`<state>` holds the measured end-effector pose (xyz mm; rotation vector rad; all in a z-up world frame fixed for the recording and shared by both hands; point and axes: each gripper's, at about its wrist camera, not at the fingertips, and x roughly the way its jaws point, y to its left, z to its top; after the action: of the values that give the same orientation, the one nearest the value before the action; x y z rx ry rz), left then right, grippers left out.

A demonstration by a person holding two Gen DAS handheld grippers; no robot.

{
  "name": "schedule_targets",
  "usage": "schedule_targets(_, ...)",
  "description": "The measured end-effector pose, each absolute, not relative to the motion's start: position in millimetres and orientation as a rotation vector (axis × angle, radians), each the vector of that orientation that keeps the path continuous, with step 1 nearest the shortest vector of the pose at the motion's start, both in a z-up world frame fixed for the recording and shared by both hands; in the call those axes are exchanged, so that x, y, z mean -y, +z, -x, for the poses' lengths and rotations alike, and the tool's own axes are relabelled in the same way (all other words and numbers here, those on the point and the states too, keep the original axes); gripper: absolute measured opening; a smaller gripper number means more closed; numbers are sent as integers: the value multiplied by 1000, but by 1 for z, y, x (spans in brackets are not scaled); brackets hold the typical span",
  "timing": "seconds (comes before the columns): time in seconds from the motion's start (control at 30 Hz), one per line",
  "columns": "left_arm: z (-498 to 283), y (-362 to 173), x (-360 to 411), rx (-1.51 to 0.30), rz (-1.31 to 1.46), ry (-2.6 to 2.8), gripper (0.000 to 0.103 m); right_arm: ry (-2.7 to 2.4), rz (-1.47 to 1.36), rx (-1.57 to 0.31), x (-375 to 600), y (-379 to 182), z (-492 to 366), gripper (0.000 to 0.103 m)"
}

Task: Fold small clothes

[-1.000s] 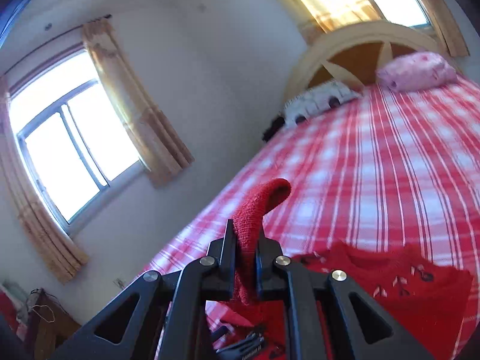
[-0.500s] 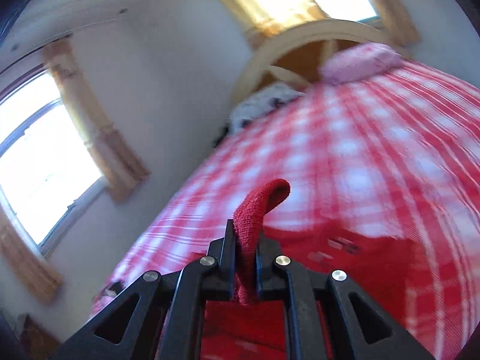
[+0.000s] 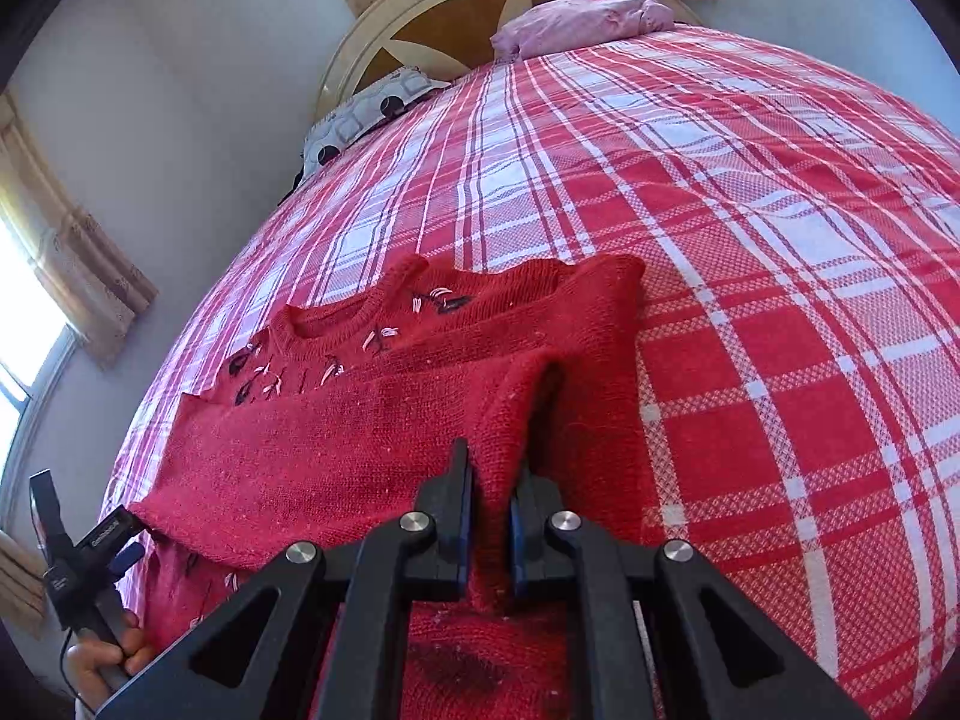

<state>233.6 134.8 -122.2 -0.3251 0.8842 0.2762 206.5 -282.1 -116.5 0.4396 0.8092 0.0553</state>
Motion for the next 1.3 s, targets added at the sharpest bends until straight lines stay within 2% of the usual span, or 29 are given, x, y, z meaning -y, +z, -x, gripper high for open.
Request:
schedule_targets(0.17, -216, -112, -141, -915, 344, 206, 94, 60, -436, -804, 280, -111, -200, 9)
schedule_targets(0.37, -205, -79, -148, -802, 314, 225, 94, 44, -246, -711, 261, -70, -193, 9)
schedule_targets(0.47, -221, -71, -138, -777, 291, 215, 94, 22, -210, -748, 258, -76, -199, 9)
schedule_targets(0.6, -254, -85, -115, -787, 168, 244, 94, -20, -244, -860, 269, -109, -210, 13)
schedule_targets(0.73, -277, -120, -107, -925, 66, 266, 94, -67, -320, -854, 288, -102, -203, 16)
schedule_targets(0.8, -271, -118, -114, -897, 102, 258, 94, -141, -376, -822, 300, -96, -191, 21)
schedule_targets(1.0, -265, -100, -123, -869, 177, 233, 94, -143, -278, -670, 281, -66, -170, 21)
schedule_targets(1.13, -277, -96, -99, -853, 164, 167, 94, 13, -151, -724, 245, -69, -196, 21)
schedule_targets(1.3, -292, -124, -78, -935, 117, 149, 96, 17, -129, -866, 244, -113, -226, 23)
